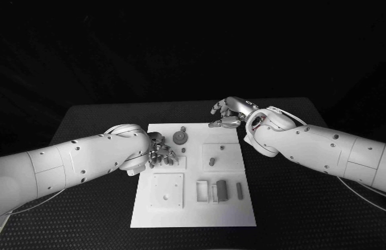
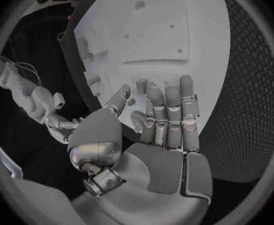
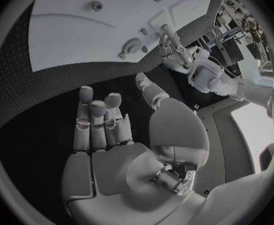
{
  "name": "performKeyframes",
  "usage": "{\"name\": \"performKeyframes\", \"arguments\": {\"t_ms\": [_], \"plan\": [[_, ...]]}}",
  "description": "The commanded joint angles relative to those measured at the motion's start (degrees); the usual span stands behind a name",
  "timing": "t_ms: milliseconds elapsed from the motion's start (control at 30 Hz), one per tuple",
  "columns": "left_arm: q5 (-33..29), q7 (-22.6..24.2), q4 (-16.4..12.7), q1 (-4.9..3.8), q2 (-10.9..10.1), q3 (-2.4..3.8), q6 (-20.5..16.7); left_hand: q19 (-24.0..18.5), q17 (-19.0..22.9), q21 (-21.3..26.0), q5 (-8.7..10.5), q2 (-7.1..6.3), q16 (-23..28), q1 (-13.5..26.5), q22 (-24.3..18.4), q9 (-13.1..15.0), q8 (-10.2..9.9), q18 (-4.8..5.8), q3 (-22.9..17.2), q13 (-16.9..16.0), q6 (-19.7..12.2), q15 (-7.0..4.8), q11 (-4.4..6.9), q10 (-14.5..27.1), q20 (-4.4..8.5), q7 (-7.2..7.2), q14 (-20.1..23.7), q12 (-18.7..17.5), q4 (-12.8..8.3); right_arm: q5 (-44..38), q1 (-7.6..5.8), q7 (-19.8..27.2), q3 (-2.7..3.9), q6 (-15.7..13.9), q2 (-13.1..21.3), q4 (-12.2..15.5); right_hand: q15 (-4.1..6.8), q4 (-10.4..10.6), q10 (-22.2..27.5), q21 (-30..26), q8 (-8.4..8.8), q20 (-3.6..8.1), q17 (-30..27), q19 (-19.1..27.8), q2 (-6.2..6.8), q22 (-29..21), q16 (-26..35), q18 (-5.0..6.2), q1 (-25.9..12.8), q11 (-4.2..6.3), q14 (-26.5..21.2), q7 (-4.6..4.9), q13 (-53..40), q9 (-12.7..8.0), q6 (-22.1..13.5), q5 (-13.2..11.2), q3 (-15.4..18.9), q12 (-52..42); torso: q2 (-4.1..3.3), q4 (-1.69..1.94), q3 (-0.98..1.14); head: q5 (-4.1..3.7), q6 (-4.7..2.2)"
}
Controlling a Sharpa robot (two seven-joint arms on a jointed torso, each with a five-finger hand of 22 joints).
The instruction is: Assemble the parts on the task board
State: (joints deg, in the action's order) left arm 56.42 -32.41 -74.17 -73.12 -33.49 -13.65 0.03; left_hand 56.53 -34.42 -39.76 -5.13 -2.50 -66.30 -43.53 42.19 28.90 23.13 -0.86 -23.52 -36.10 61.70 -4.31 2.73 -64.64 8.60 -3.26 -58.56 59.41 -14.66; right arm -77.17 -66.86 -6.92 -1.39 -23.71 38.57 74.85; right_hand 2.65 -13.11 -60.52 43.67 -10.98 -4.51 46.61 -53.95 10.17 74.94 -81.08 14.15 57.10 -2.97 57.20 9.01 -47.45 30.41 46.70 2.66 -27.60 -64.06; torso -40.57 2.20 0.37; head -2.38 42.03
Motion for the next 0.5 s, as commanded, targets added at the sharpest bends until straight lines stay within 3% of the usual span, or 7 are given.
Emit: {"name": "performKeyframes", "arguments": {"t_ms": [33,367,433,500], "plan": [[-0.48,0.18,-0.02,-0.01,0.04,0.03,0.81,0.76,-0.08,-0.39,-1.35,3.15,-0.58,-5.28,0.21,0.19,0.58,-0.80,-4.13,-0.23,0.73,-0.59,0.80,-0.50,1.41,0.39,-0.45,0.55,-1.53,-0.15,0.03,0.26,0.03,0.66,-0.03,0.02,0.51,-0.09,-0.10,0.10,-0.19,-0.31,-0.09,0.19,-0.61,0.84,-0.18,0.85,-0.04,0.06,0.07,0.44,0.10,-0.05,0.12,0.16,0.33,-0.20,0.00,0.02,-0.02,-0.02,-0.01],[-1.71,0.82,-0.89,-0.04,-1.48,0.07,-0.08,0.76,-0.08,-0.39,-1.35,3.15,-0.58,-5.28,0.21,0.19,0.58,-0.80,-4.13,-0.23,0.73,-0.59,0.80,-0.50,1.41,0.39,-0.45,0.55,-1.53,-0.15,0.03,0.29,0.03,0.60,0.04,-0.31,0.51,-0.09,-0.10,0.10,-0.19,-0.31,-0.09,0.19,-0.61,0.84,-0.18,0.85,-0.04,0.06,0.07,0.44,0.10,-0.05,0.12,0.16,0.33,-0.20,0.09,0.03,-0.03,0.08,-0.42],[-2.18,0.66,-1.75,-0.16,-2.51,0.48,-0.18,0.76,-0.08,-0.39,-1.35,3.15,-0.58,-5.28,0.21,0.19,0.58,-0.80,-4.13,-0.23,0.73,-0.59,0.80,-0.50,1.41,0.39,-0.45,0.55,-1.53,-0.15,0.03,0.29,0.03,0.60,0.05,-0.56,0.51,-0.09,-0.10,0.10,-0.19,-0.31,-0.09,0.19,-0.61,0.84,-0.18,0.85,-0.04,0.06,0.07,0.44,0.10,-0.05,0.12,0.16,0.33,-0.20,0.12,0.05,0.00,0.18,-0.57],[-2.22,0.63,-2.07,-0.72,-3.07,0.60,-0.20,0.87,0.08,-0.40,-0.45,1.15,-0.64,-4.16,0.37,0.07,0.46,-0.29,-4.84,-0.25,0.70,-0.15,0.43,-0.50,1.16,0.09,-0.47,0.60,0.03,-0.15,0.03,0.29,0.03,0.59,0.07,-0.72,0.51,-0.10,-0.10,0.09,-0.19,-0.31,-0.09,0.19,-0.62,0.84,-0.18,0.85,-0.04,0.06,0.07,0.44,0.10,-0.05,0.12,0.16,0.33,-0.20,0.14,0.06,0.04,0.19,-0.71]]}}
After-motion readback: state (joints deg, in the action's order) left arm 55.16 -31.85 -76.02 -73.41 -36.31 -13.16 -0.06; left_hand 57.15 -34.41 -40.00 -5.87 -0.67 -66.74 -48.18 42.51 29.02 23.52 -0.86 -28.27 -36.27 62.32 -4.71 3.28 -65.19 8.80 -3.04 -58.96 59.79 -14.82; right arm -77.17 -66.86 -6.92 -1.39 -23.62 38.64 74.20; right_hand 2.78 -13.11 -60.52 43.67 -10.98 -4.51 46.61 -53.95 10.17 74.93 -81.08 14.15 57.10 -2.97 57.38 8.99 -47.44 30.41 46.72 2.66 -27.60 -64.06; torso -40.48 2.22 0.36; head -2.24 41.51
